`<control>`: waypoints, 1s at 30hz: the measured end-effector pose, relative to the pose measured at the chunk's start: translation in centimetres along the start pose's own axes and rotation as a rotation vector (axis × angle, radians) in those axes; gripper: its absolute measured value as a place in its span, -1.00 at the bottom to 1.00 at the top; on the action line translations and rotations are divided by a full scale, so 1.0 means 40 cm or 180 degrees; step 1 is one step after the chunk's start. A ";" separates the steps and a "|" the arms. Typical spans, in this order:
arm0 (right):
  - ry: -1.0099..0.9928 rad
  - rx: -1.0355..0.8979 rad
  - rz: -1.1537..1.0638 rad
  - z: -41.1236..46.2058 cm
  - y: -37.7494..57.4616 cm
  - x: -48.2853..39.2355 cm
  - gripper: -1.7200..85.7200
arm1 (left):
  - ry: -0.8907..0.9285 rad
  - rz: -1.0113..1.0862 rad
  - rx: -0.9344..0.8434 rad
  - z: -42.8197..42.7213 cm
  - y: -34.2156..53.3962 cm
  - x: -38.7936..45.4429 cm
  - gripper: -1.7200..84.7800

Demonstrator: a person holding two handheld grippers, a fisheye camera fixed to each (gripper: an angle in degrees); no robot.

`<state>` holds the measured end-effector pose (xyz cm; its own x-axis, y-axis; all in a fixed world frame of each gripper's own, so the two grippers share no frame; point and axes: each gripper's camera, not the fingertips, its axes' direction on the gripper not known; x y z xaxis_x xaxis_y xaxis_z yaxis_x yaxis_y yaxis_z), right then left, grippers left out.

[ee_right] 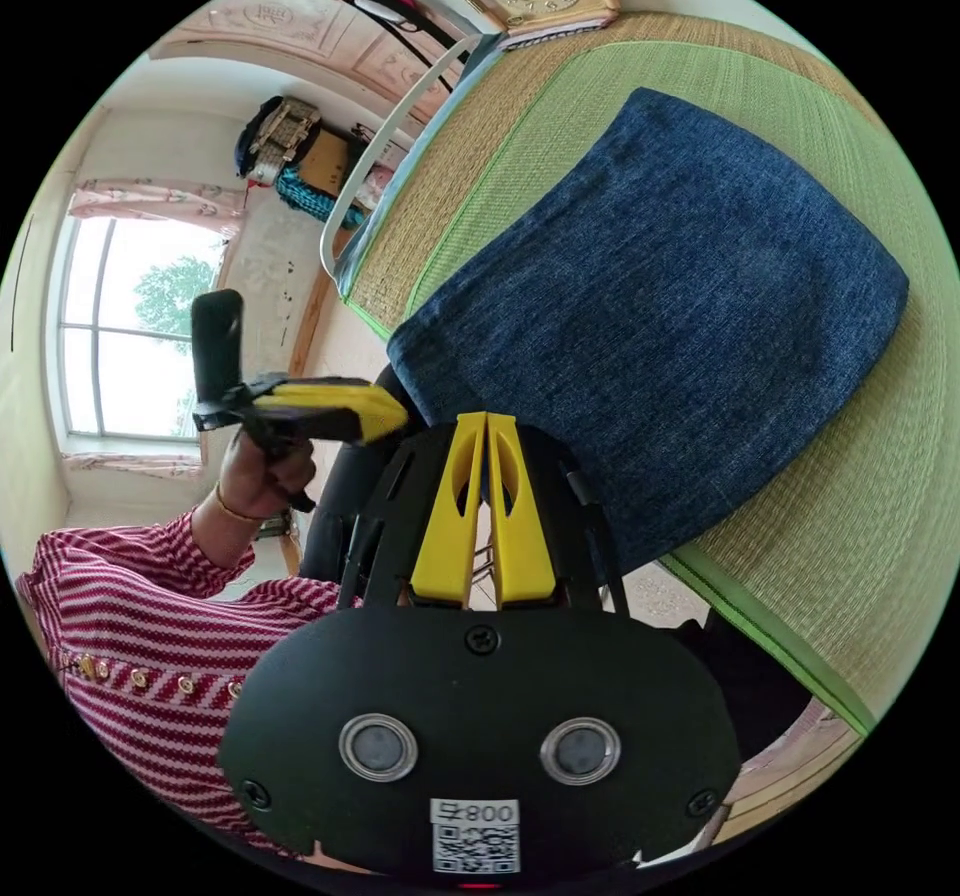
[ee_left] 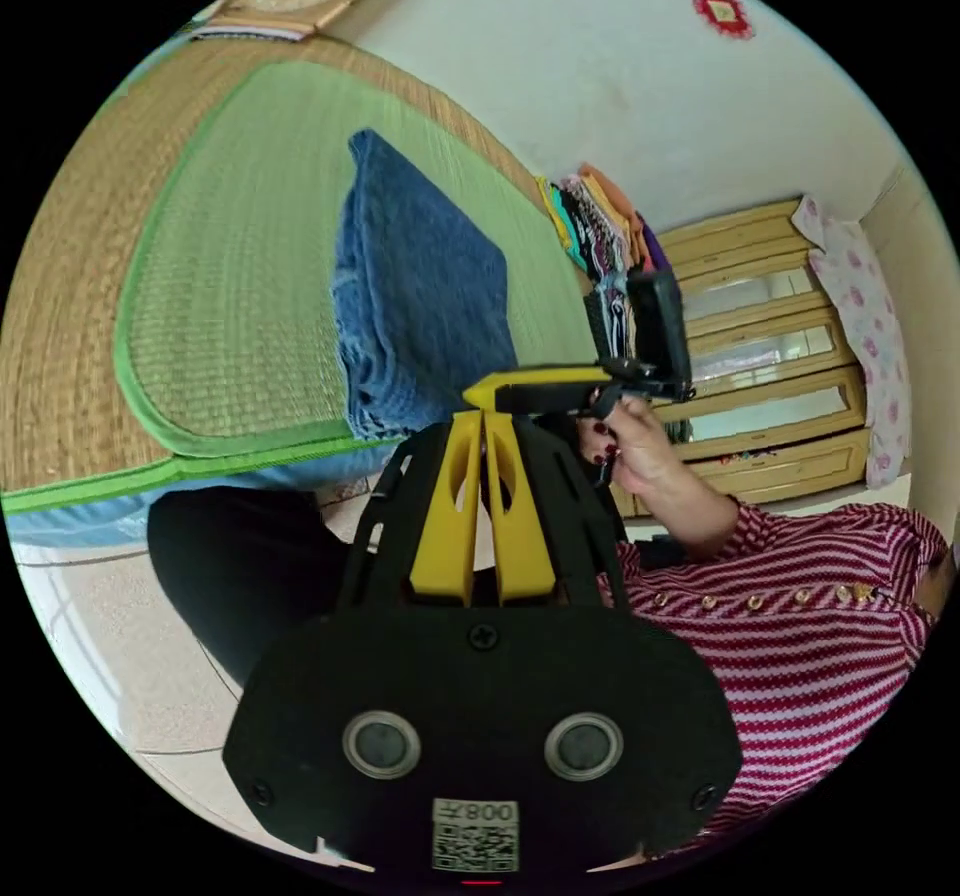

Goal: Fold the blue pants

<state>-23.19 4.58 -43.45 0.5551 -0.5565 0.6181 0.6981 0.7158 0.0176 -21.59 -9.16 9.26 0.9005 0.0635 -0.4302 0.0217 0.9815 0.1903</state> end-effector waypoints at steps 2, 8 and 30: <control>0.0067 -0.0036 -0.0020 0.032 0.006 -0.007 -0.96 | -0.0211 -0.0054 0.0049 0.002 -0.015 -0.006 -0.96; 0.0169 -0.0113 -0.0076 0.062 0.024 -0.052 -0.96 | -0.0485 -0.0167 -0.0225 0.062 -0.027 -0.026 -0.95; -0.0138 -0.0216 0.0074 0.256 0.203 -0.066 -0.96 | 0.0345 -0.0669 -0.0278 0.139 -0.085 -0.093 -0.87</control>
<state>-23.63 16.17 -36.88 0.5526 -0.5202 0.6512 0.7150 0.6974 -0.0496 -22.61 -13.72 15.15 0.8283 -0.1292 -0.5452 0.1616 0.9868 0.0116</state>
